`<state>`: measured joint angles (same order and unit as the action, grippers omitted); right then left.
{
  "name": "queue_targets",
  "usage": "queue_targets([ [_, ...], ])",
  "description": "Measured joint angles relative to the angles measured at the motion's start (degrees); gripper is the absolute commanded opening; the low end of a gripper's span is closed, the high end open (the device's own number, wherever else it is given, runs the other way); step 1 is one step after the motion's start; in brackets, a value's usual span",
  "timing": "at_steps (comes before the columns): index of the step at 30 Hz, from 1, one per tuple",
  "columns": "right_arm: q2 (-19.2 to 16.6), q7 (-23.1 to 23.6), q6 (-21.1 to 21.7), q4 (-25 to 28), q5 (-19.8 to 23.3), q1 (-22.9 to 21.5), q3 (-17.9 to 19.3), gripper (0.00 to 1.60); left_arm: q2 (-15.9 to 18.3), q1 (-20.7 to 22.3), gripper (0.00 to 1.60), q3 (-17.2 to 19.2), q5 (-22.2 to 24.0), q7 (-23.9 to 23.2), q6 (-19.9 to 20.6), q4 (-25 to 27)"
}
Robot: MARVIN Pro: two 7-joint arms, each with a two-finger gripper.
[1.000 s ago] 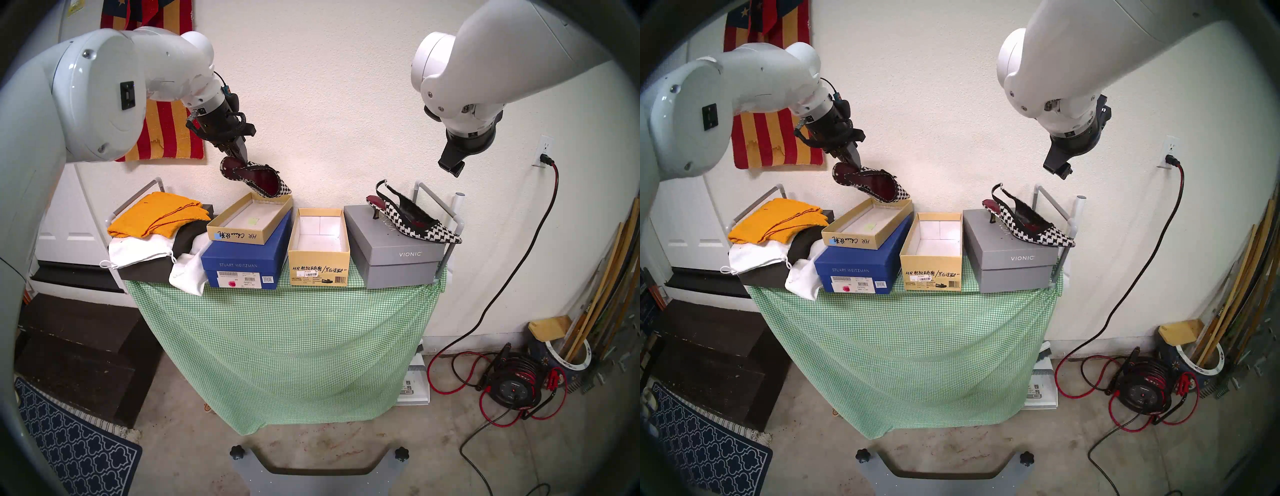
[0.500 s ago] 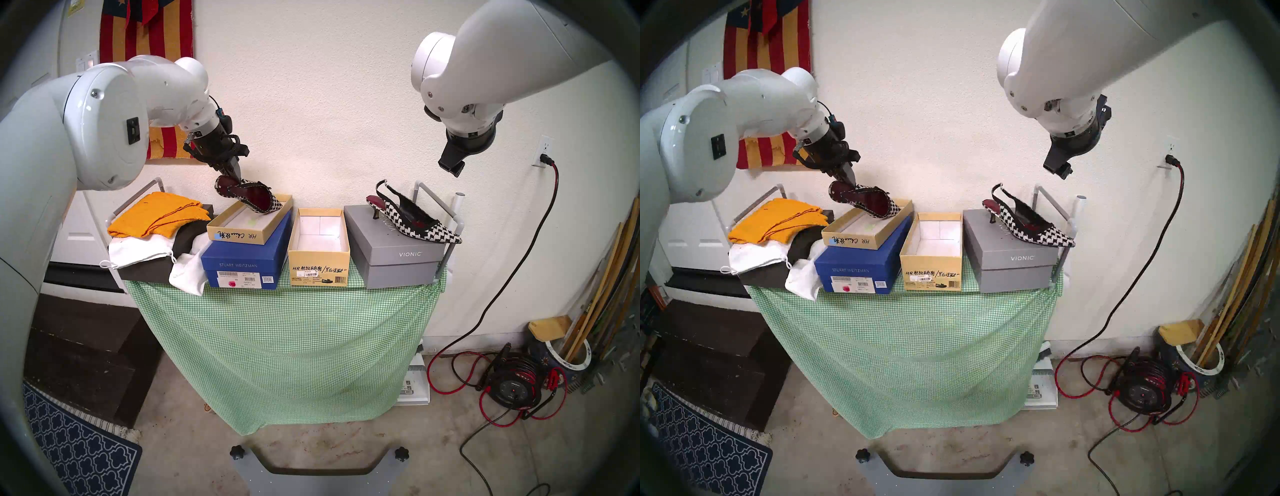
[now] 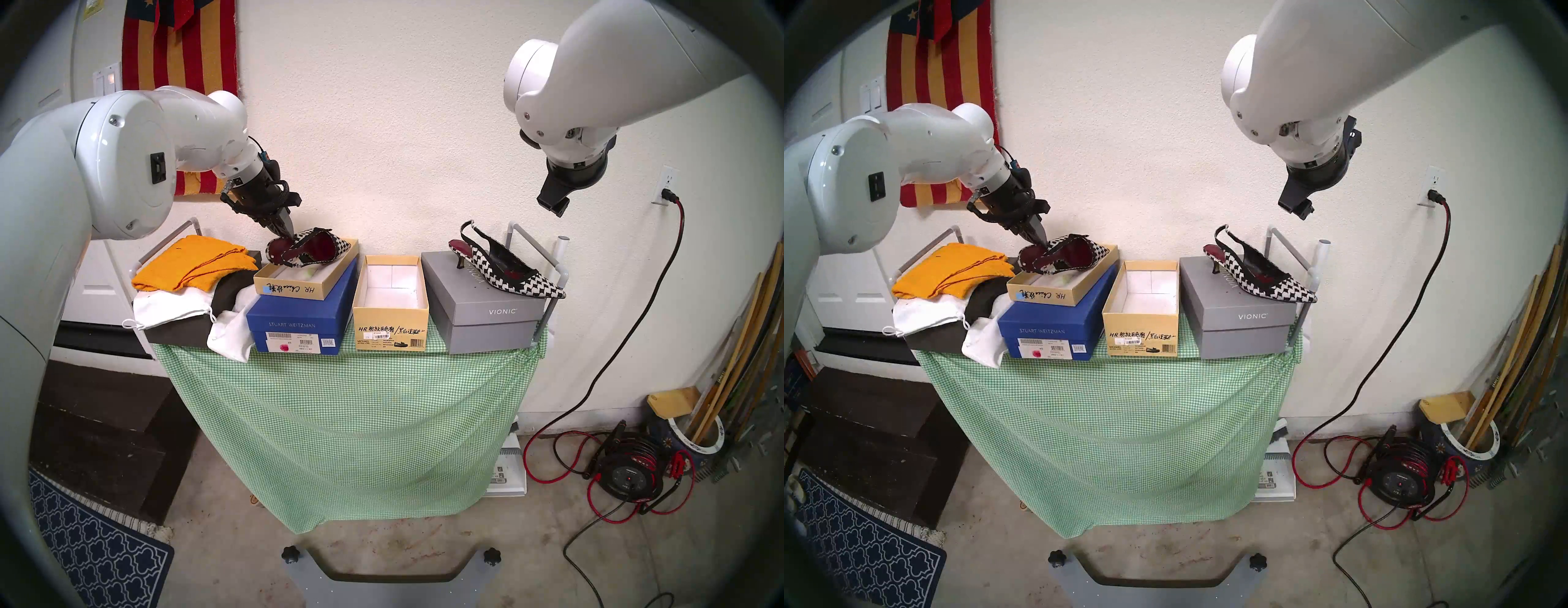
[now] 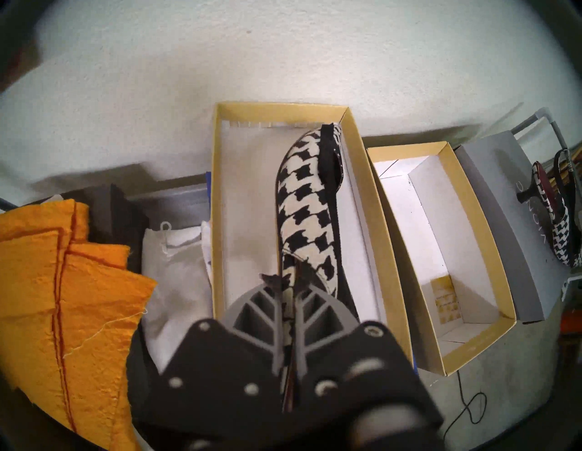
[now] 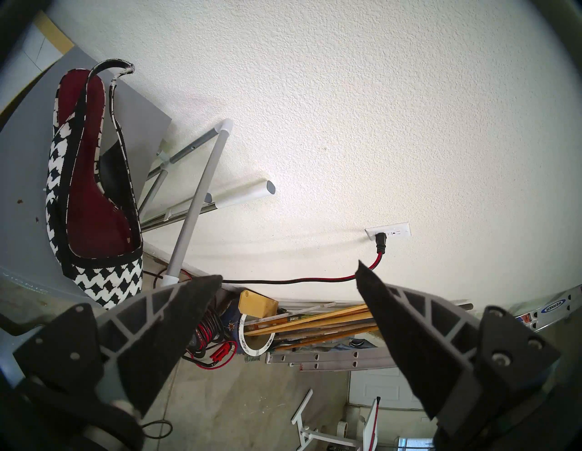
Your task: Take shoe out of the box
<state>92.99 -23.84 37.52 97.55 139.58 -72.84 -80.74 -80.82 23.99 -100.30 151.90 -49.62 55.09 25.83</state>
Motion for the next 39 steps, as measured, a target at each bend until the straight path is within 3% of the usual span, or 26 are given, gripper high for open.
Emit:
queue_targets([
  [2, 0.0, 0.0, 0.0, 0.0, 0.0, 0.0, 0.0, 1.60, 0.1, 0.3, 0.29, 0.1, 0.2, 0.0, 0.0, 0.5],
  [7, 0.0, 0.0, 0.0, 0.0, 0.0, 0.0, 0.0, 1.60, 0.1, 0.7, 0.31, 0.2, 0.3, 0.0, 0.0, 0.9],
  [8, 0.0, 0.0, 0.0, 0.0, 0.0, 0.0, 0.0, 1.60, 0.1, 2.2, 0.73, 0.5, 0.4, 0.0, 0.0, 1.4],
  [13, 0.0, 0.0, 0.0, 0.0, 0.0, 0.0, 0.0, 1.60, 0.1, 2.2, 0.73, 0.5, 0.4, 0.0, 0.0, 1.4],
  [14, 0.0, 0.0, 0.0, 0.0, 0.0, 0.0, 0.0, 1.60, 0.1, 2.6, 1.24, 0.6, 0.4, 0.0, 0.0, 1.4],
  [16, 0.0, 0.0, 0.0, 0.0, 0.0, 0.0, 0.0, 1.60, 0.1, 2.6, 1.24, 0.6, 0.4, 0.0, 0.0, 1.4],
  [17, 0.0, -0.1, 0.0, 0.0, 0.0, 0.0, 0.0, 1.60, 0.1, 2.9, 1.46, 0.6, 0.4, 0.0, 0.0, 1.4],
  [19, 0.0, -0.1, 0.0, 0.0, 0.0, 0.0, 0.0, 1.60, -0.1, 3.4, 1.50, 0.7, 0.4, 0.0, 0.0, 1.4],
  [20, 0.0, -0.1, 0.0, 0.0, 0.0, 0.0, 0.0, 1.60, -0.1, 3.7, 1.60, 0.8, 0.4, 0.0, 0.0, 1.4],
  [31, 0.0, -0.1, 0.0, 0.0, 0.0, 0.0, 0.0, 1.60, -0.4, 5.3, 1.60, 1.6, 0.5, 0.0, 0.0, 3.3],
  [39, 0.0, -0.1, 0.0, 0.0, 0.1, 0.0, 0.0, 1.60, -0.4, 8.5, 1.60, 3.5, 1.7, 0.0, 0.0, 0.4],
])
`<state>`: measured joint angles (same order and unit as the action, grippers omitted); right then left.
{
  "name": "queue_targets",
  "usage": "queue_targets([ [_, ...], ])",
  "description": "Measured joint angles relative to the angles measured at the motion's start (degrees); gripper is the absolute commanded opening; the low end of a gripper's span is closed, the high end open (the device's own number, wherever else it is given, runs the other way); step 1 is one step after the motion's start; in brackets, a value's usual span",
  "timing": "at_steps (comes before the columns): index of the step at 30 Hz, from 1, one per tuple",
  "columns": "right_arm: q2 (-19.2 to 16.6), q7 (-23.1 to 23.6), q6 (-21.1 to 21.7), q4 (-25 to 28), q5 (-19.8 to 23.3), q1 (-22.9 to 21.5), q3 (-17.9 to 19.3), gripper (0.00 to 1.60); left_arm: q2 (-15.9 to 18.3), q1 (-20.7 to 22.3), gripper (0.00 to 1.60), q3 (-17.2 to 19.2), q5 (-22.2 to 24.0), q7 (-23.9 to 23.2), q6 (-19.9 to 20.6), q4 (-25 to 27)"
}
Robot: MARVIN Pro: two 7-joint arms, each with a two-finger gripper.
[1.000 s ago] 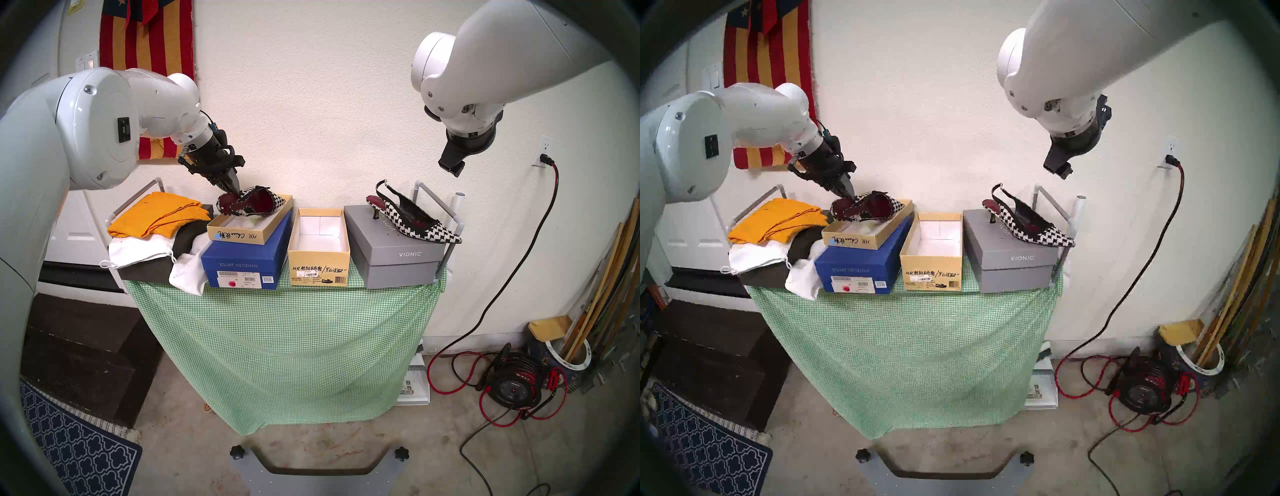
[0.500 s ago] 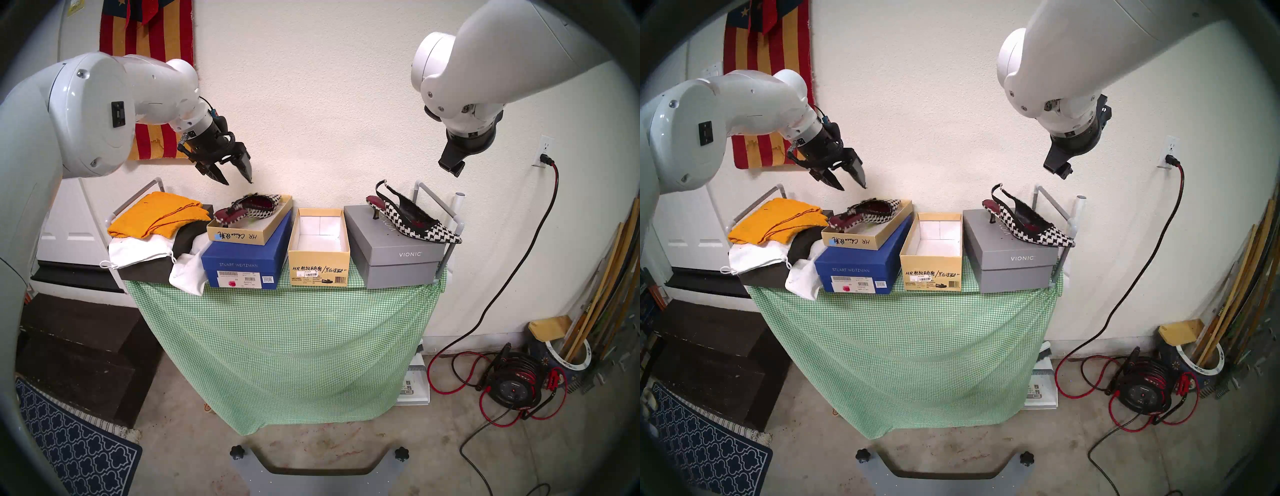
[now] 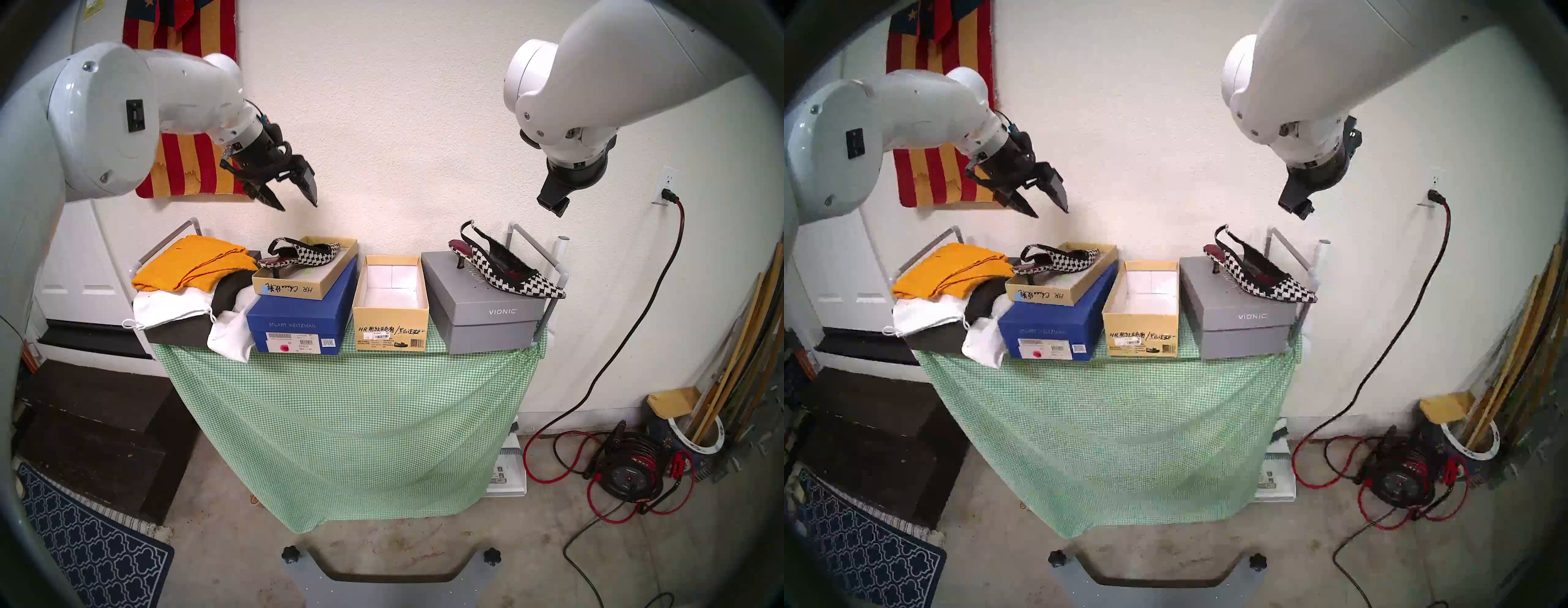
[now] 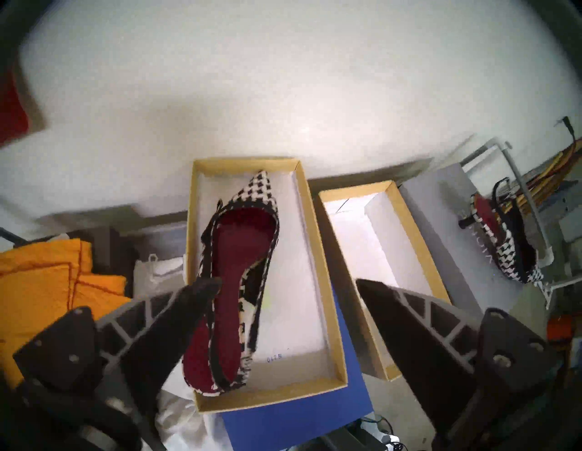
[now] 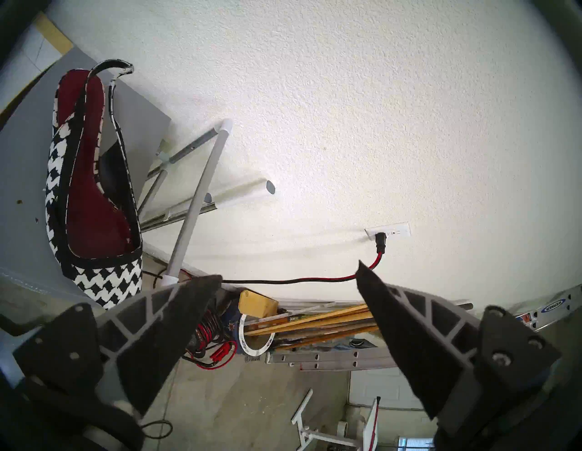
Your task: Take shoe out of the box
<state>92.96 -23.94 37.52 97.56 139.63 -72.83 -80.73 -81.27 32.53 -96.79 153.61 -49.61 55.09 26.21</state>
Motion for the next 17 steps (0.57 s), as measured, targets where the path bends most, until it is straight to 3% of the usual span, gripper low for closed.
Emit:
queue_targets([
  [6, 0.0, 0.0, 0.0, 0.0, 0.0, 0.0, 0.0, 1.60, -1.1, 3.7, 1.60, 1.6, 0.7, 0.1, 0.0, -3.5],
  [17, 0.0, 0.0, 0.0, 0.0, 0.1, 0.0, 0.0, 1.60, -2.4, 8.4, 1.60, 3.4, 0.3, 0.0, 0.0, -3.5],
])
